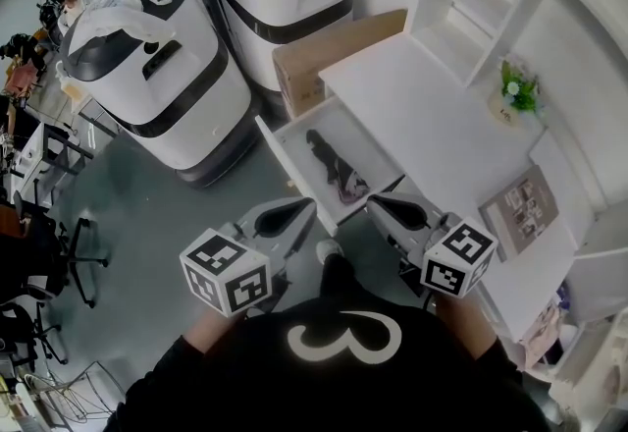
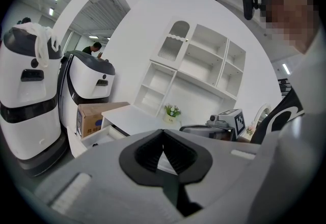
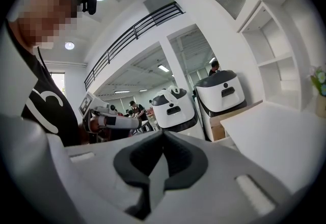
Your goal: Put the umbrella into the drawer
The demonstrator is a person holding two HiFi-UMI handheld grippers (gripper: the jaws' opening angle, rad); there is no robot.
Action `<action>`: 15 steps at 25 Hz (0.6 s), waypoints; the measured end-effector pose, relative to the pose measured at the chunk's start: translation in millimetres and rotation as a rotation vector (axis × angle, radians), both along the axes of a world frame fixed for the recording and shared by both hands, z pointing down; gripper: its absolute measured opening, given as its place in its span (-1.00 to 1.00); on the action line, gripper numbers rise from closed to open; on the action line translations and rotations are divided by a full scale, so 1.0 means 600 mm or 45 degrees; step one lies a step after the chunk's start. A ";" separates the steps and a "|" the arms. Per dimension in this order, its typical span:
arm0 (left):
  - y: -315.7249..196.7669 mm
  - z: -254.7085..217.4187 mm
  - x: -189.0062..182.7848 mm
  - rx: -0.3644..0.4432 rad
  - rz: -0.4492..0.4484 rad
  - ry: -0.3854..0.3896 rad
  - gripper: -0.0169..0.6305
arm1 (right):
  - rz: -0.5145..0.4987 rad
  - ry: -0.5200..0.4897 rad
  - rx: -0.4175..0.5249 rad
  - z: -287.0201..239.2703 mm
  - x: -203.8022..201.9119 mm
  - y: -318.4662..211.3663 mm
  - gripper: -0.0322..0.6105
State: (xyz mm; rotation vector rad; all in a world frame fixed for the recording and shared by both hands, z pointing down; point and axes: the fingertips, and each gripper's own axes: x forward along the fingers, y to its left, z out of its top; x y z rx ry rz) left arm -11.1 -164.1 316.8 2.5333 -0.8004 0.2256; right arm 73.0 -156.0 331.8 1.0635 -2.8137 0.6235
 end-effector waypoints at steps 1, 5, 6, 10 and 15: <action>0.000 0.000 0.000 0.000 -0.001 0.000 -0.92 | -0.001 0.001 -0.003 0.001 0.000 0.000 -0.89; 0.000 0.005 -0.001 -0.004 -0.003 -0.001 -0.92 | -0.002 0.003 -0.009 0.006 -0.002 0.002 -0.89; 0.000 0.007 -0.002 -0.005 -0.004 -0.001 -0.92 | -0.004 0.005 -0.011 0.008 -0.004 0.002 -0.89; -0.001 0.008 -0.007 -0.006 -0.010 0.003 -0.92 | -0.011 0.009 -0.013 0.011 -0.011 0.001 -0.89; -0.004 0.014 -0.013 -0.014 -0.017 0.003 -0.92 | -0.007 0.009 -0.017 0.016 -0.014 -0.002 -0.89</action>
